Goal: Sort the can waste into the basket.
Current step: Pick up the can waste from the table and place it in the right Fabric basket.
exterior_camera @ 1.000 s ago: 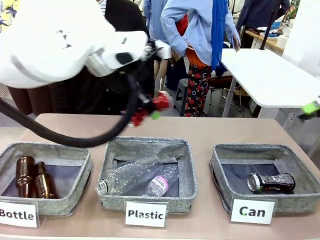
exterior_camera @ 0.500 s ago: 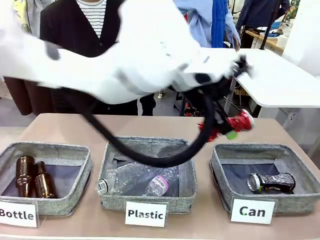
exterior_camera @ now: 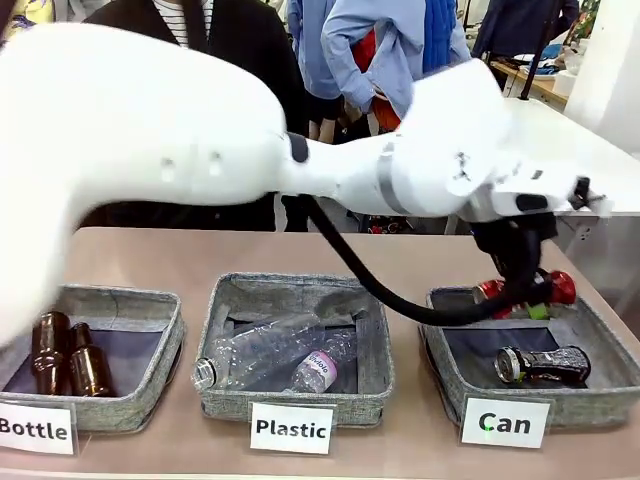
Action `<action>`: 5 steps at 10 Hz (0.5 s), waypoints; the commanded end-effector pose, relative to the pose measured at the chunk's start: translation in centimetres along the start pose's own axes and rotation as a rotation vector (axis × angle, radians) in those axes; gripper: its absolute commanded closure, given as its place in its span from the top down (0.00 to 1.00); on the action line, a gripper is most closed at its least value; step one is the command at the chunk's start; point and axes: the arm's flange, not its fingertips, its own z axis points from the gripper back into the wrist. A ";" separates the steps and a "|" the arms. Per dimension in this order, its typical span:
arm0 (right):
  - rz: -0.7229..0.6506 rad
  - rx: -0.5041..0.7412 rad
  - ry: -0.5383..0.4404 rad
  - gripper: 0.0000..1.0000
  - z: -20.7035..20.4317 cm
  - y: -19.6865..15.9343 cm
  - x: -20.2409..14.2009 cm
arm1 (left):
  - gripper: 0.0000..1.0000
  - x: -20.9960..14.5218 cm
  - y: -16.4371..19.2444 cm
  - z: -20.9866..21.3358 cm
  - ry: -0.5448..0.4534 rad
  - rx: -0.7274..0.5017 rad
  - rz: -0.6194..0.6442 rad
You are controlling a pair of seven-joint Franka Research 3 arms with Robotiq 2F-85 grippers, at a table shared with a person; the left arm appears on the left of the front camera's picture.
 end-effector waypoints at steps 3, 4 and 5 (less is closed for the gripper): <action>-0.022 -0.010 0.030 1.00 0.4 -0.4 1.1 | 0.32 1.7 1.4 -0.1 0.055 0.011 0.016; -0.022 -0.010 0.030 1.00 0.4 -0.4 1.1 | 0.81 1.4 1.1 -0.1 0.060 0.033 0.007; -0.022 -0.010 0.030 1.00 0.4 -0.4 1.1 | 0.90 1.3 1.4 0.1 0.063 0.029 0.001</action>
